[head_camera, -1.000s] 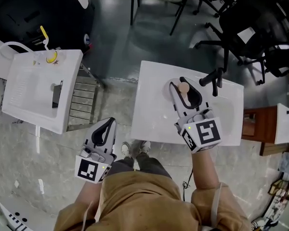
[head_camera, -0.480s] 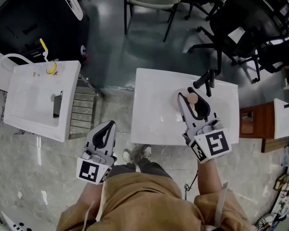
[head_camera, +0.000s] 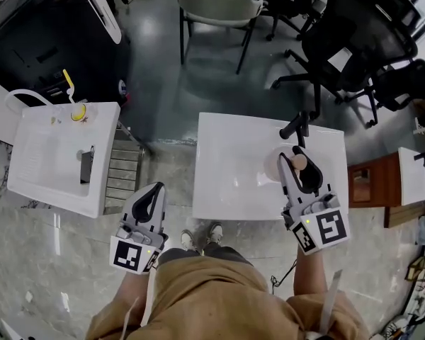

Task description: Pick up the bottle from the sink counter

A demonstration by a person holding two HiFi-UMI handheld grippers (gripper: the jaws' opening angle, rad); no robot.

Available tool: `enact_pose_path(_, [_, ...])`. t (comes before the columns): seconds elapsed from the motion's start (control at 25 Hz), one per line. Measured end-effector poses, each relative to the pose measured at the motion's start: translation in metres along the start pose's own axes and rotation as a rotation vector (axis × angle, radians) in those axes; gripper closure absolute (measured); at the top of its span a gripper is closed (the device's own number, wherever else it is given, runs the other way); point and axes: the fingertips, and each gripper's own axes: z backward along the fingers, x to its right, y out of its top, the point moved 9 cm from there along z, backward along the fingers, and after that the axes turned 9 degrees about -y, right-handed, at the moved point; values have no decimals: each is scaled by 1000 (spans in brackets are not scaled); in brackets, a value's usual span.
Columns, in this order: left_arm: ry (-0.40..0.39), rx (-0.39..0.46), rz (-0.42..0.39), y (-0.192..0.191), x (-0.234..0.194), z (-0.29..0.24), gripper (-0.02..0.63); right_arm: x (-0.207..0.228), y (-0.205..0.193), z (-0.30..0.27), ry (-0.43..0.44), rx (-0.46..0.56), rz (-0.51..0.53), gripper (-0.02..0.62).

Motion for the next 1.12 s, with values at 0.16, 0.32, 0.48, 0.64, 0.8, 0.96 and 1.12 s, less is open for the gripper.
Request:
enact_pose_path(0.16, [-2, 4, -12, 6, -3, 0, 607, 5, 3, 10, -36, 0, -11, 463])
enact_pose_path(0.32, [2, 9, -19, 10, -5, 2, 607, 8, 4, 23, -60, -1, -20, 463])
enact_pose_path(0.48, [1, 17, -28, 13, -6, 3, 607, 14, 5, 39, -100, -10, -17, 463])
enact_pose_path(0.64, [3, 13, -43, 18, -10, 5, 607, 21, 8, 55, -152, -5, -32, 463])
enact_pose_path(0.8, [10, 9, -50, 20, -14, 6, 607, 28, 10, 68, -185, -6, -34, 463])
enact_pose_path(0.96, [3, -2, -45, 19, -14, 3, 607, 32, 12, 73, -204, -6, -37, 463])
enact_pose_path(1.12, [-25, -4, -47, 22, -8, -4, 607, 35, 15, 79, -213, -9, -32, 463])
